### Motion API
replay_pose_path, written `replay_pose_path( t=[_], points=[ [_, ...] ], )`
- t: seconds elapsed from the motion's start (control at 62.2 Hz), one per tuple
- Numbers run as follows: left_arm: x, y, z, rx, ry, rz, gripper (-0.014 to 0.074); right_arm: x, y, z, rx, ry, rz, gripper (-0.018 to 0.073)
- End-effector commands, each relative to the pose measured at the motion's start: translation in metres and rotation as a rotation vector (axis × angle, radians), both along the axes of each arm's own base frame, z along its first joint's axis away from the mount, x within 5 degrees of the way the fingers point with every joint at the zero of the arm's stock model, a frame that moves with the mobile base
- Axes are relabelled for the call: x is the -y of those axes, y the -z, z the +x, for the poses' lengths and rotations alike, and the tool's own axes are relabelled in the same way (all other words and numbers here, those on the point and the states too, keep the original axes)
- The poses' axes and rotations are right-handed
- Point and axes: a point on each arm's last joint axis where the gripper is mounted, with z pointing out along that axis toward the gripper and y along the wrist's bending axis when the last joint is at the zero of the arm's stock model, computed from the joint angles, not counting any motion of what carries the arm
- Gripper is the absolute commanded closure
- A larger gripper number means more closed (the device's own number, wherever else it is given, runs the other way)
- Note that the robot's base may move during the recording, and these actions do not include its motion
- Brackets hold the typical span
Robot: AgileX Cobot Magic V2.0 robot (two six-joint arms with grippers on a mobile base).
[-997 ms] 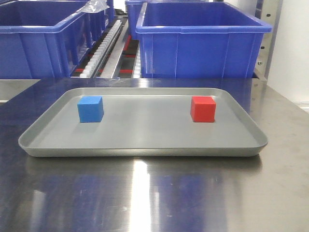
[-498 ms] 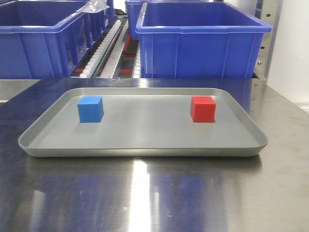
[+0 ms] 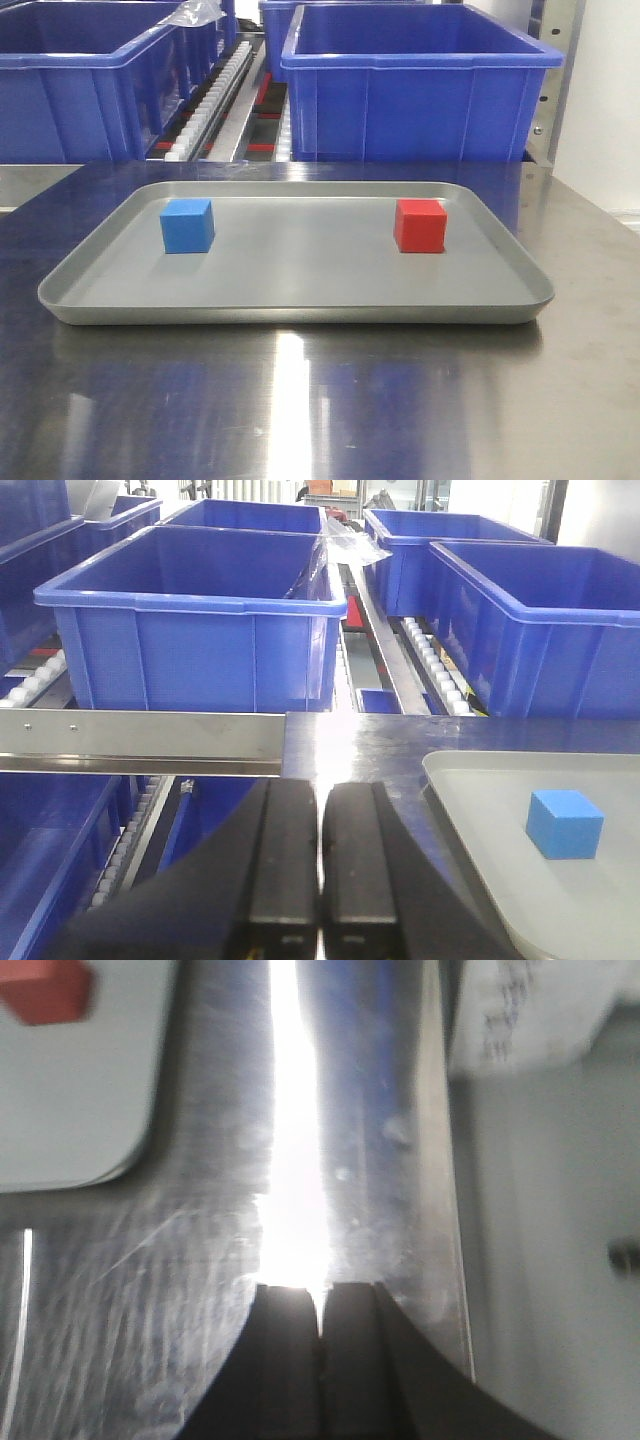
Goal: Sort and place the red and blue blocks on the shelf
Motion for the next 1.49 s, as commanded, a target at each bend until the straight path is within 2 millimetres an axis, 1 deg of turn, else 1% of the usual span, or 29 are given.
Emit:
replay_pose_path(
  t=[0.0,0.048,0.096,0.145,0.161,0.225,0.257,0.305,0.354,0.579,0.675,0.804,0.932,1.061,1.125,1.479],
  points=[
    [0.000,0.006,0.000,0.060,0.000,-0.008,0.0473,-0.003,-0.015,0.022,0.027,0.018,-0.018,0.0498],
    [0.000,0.006,0.000,0.060,0.000,-0.008,0.0472,-0.007,-0.016,0.029,-0.003,0.010,-0.035,0.0473],
    [0.000,0.006,0.000,0.060,0.000,-0.008,0.0472,-0.012,-0.019,0.039,-0.041,0.000,-0.051,0.0407],
    [0.000,0.006,0.000,0.060,0.000,-0.008,0.0472,-0.019,-0.021,0.048,-0.070,-0.025,-0.067,0.0318],
    [0.000,0.006,0.000,0.060,0.000,-0.008,0.0473,-0.022,-0.022,0.051,-0.081,-0.037,-0.075,0.0272],
    [0.000,0.006,0.000,0.060,0.000,-0.008,0.0472,-0.032,-0.023,0.063,-0.108,-0.070,-0.092,0.0133],
    [0.000,0.006,0.000,0.060,0.000,-0.008,0.0472,-0.038,-0.024,0.069,-0.118,-0.086,-0.096,0.0083],
    [0.000,0.006,0.000,0.060,0.000,-0.008,0.0472,-0.047,-0.024,0.077,-0.141,-0.111,-0.104,0.0029],
    [0.000,0.006,0.000,0.060,0.000,-0.008,0.0472,-0.057,-0.029,0.088,-0.152,-0.131,-0.108,-0.0003],
    [0.000,0.006,0.000,0.060,0.000,-0.008,0.0472,-0.099,-0.049,0.128,-0.296,-0.149,-0.067,-0.0008],
    [0.000,0.006,0.000,0.060,0.000,-0.008,0.0473,-0.114,-0.057,0.149,-0.303,-0.162,-0.074,-0.0008],
    [0.000,0.006,0.000,0.060,0.000,-0.008,0.0472,-0.133,-0.061,0.182,-0.305,-0.163,-0.061,-0.0008],
    [0.000,0.006,0.000,0.060,0.000,-0.008,0.0473,-0.147,-0.061,0.204,-0.326,-0.163,-0.032,-0.0008],
    [0.000,0.006,0.000,0.060,0.000,-0.008,0.0473,-0.158,-0.058,0.216,-0.328,-0.172,-0.007,-0.0008],
    [0.000,0.006,0.000,0.060,0.000,-0.008,0.0472,-0.161,-0.052,0.222,-0.335,-0.172,-0.009,-0.0008],
    [0.000,0.006,0.000,0.060,0.000,-0.008,0.0473,-0.173,-0.023,0.231,-0.385,-0.183,-0.032,-0.0008]
  ],
)
